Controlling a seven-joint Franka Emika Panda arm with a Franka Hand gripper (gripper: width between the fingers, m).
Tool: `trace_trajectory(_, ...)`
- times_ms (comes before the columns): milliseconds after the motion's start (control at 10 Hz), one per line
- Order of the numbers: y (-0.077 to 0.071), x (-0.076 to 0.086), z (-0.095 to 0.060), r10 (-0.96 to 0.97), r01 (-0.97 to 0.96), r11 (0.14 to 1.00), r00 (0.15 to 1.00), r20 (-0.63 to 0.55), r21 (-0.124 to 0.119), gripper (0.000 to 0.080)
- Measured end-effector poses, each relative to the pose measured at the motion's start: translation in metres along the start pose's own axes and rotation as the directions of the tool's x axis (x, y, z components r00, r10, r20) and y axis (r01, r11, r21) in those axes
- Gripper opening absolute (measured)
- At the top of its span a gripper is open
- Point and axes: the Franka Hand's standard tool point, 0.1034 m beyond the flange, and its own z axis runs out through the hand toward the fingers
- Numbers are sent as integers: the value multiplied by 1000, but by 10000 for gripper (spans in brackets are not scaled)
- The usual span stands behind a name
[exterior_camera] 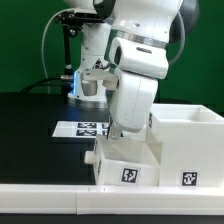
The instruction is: Assemble drawer
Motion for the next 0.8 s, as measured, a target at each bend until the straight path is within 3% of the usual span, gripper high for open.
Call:
trace_trajectory(400, -3, 13, 4, 7, -7, 1000, 1000, -9, -3, 32)
trace_trajectory(800, -4, 15, 6, 40, -40, 999, 999, -10, -5, 32)
